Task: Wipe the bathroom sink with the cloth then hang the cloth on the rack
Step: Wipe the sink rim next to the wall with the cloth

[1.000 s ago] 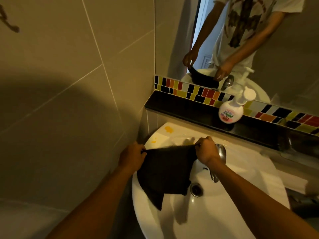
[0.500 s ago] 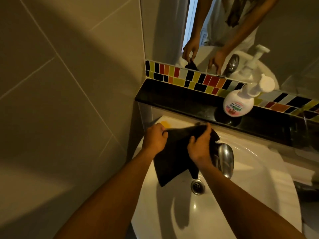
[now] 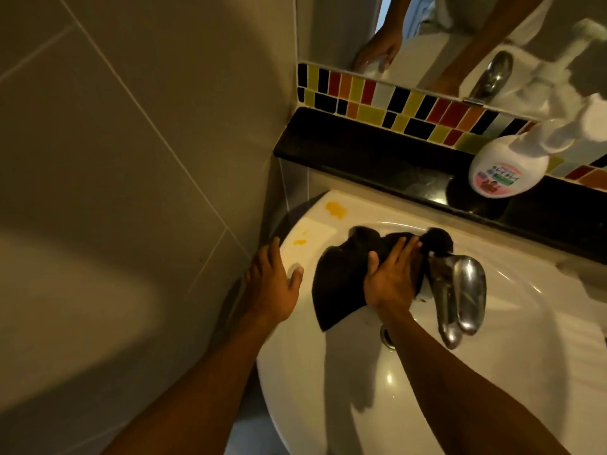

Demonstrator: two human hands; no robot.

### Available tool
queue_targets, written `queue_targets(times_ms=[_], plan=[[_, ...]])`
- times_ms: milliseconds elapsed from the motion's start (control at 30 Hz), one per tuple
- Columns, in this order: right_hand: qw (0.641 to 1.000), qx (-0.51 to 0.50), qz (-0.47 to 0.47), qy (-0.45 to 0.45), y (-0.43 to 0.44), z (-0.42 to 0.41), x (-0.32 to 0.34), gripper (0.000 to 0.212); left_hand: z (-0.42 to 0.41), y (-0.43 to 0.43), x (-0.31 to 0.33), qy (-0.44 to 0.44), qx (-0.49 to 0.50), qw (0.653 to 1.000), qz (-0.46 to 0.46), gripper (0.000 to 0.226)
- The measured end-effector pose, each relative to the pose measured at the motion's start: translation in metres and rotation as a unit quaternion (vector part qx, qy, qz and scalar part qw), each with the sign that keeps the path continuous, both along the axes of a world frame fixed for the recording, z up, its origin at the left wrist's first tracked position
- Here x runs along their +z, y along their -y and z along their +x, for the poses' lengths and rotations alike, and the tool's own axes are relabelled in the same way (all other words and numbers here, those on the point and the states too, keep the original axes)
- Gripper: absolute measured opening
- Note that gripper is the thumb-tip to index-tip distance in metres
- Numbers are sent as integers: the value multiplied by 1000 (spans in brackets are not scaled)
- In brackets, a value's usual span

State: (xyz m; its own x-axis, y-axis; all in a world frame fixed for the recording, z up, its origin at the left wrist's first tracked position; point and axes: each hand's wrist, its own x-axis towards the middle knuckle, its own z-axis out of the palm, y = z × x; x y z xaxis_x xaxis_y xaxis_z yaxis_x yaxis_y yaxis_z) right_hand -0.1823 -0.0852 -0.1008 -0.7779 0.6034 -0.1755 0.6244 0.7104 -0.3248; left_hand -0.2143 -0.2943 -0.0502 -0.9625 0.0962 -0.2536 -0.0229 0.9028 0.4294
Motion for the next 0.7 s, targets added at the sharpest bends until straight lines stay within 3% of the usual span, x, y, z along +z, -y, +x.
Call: queue_targets(times_ms=[100,167,367,467,567,633,700], plan=[[993,-115,-17,6,17,-27,5,76,15,6,-12,47,4,998,43,83],[989,-139,-23,32,33,-45,7,75,20,7,-16,43,3,997,62,87],[995,74,67,10,7,0,-5,70,29,11,-20,-2,-8,999,33,98],[999,-41,5,-5,5,-1,1,72,33,15,-24,-1,-13,1000,26,101],[989,-150,7,10,36,-37,3,72,30,15,-28,0,-13,1000,10,102],[995,-94,24,26,53,-45,0,71,29,14,-29,6,-12,1000,0,103],[998,30,46,18,50,-31,-6,67,29,13,-28,10,-7,1000,-3,104]])
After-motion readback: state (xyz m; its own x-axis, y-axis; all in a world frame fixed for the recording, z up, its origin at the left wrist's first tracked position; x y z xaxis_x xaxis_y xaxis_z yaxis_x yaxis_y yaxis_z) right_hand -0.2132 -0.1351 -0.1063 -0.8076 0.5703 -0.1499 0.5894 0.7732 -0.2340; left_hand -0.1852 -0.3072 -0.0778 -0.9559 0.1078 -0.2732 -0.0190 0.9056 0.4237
